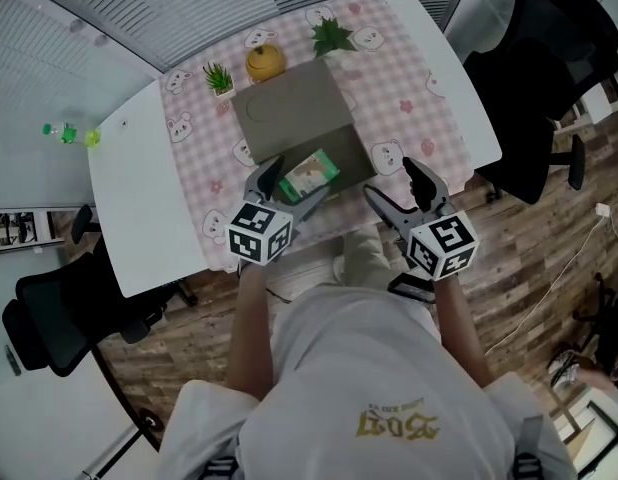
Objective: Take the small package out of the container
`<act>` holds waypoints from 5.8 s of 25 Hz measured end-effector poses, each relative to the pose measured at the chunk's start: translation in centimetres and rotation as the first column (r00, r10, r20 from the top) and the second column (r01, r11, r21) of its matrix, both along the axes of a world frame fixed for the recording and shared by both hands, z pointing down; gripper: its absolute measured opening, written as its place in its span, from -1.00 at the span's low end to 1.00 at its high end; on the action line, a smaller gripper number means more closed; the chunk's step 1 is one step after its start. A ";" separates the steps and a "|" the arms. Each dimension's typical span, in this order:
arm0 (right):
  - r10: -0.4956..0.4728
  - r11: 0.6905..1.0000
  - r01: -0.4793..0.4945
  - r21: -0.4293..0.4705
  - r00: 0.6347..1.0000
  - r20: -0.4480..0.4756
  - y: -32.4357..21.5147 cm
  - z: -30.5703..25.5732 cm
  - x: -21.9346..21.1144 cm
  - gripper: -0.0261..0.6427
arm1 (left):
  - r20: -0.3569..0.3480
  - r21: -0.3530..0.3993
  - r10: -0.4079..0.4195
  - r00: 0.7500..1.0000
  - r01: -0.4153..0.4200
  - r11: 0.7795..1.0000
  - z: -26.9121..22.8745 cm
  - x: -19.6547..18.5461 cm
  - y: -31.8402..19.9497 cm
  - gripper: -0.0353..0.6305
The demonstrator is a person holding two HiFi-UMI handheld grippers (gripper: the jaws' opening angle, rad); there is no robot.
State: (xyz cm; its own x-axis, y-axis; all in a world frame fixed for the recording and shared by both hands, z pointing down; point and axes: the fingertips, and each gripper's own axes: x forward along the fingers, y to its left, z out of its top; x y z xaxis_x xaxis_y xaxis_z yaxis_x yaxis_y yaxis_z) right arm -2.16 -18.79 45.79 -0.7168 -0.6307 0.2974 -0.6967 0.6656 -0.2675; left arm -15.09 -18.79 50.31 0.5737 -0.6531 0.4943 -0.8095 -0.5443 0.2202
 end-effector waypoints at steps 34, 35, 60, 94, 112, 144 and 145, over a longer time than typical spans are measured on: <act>0.051 0.986 -0.052 -0.159 0.999 -0.011 -4.2 7.1 3.6 0.18 | 0.390 -0.289 0.276 0.879 -0.168 0.942 11.3 1.6 -2.4 0.41; 0.053 0.985 -0.054 -0.163 0.999 -0.010 -4.4 7.2 3.6 0.19 | 0.392 -0.289 0.277 0.877 -0.168 0.942 11.3 1.6 -2.5 0.41; 0.048 0.985 -0.049 -0.167 0.999 -0.013 -4.5 7.6 4.0 0.16 | 0.400 -0.320 0.327 0.856 -0.204 0.925 12.2 2.0 -2.3 0.20; 0.052 0.995 -0.051 0.082 0.999 -0.006 -2.5 -1.3 2.4 0.03 | -0.029 0.172 -0.002 1.000 0.007 0.985 -6.2 2.1 -2.5 0.19; 0.081 0.974 -0.090 0.207 0.995 0.052 -0.2 -6.9 2.9 -0.14 | -0.116 0.326 -0.049 0.992 0.085 0.941 -12.4 2.4 0.8 0.19; 0.155 0.943 -0.162 0.291 0.987 0.047 3.3 -9.3 3.7 -0.89 | -0.208 0.342 -0.116 0.971 0.183 0.922 -13.2 0.3 5.6 0.19; 0.154 0.943 -0.160 0.293 0.987 0.045 3.3 -9.3 3.7 -0.89 | -0.209 0.342 -0.116 0.971 0.184 0.922 -13.2 0.3 5.5 0.19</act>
State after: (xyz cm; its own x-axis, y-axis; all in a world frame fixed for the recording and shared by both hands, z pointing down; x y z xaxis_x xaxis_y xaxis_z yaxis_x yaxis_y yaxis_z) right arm 1.51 -15.49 36.46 -0.6057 -0.7929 0.0668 -0.7950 0.5996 -0.0923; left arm -14.78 -13.28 37.15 0.5124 -0.8516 0.1102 -0.8525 -0.4890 0.1847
